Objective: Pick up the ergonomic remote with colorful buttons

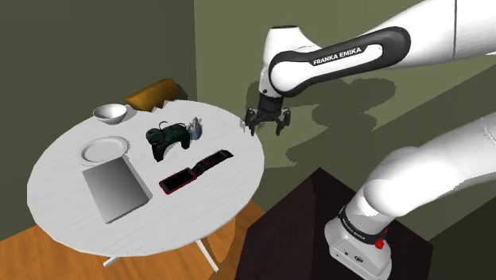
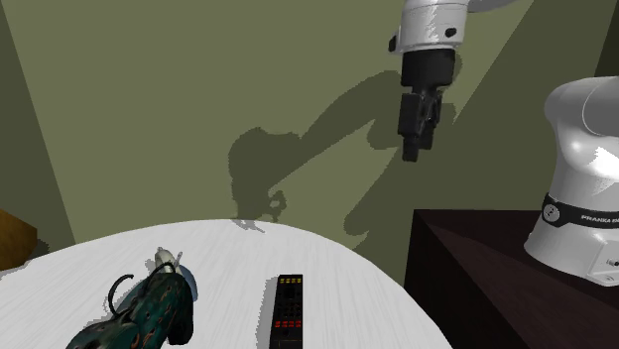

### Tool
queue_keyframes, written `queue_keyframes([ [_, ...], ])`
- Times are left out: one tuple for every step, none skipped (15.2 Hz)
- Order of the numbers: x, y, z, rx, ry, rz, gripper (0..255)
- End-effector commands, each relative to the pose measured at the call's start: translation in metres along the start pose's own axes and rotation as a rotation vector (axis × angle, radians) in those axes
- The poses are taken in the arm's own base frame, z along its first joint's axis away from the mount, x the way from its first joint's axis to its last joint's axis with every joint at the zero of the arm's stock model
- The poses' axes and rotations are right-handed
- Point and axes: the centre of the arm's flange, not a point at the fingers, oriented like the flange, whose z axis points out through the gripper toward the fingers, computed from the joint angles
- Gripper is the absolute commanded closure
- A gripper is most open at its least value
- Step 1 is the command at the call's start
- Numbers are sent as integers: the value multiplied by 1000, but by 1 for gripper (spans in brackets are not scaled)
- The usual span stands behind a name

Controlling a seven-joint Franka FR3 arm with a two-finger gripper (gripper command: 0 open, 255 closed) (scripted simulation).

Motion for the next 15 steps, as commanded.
queue_keyframes([
  [5,-16,21,3,-2,57,0],
  [9,-25,30,4,-3,84,0],
  [13,-34,39,4,-4,110,0],
  [17,-42,48,5,-4,136,0],
  [21,-51,57,6,-5,163,0],
  [25,-59,66,6,-6,189,0],
  [30,-68,75,7,-7,216,0],
  [35,-76,84,8,-8,242,0],
  [40,-84,93,9,-9,269,0],
  [45,-92,102,9,-9,295,0],
  [50,-100,112,10,-10,322,0],
  [56,-107,121,11,-11,348,0],
  [62,-115,130,11,-12,375,0],
  [68,-122,139,12,-13,401,0],
  [74,-130,148,13,-14,428,0],
])
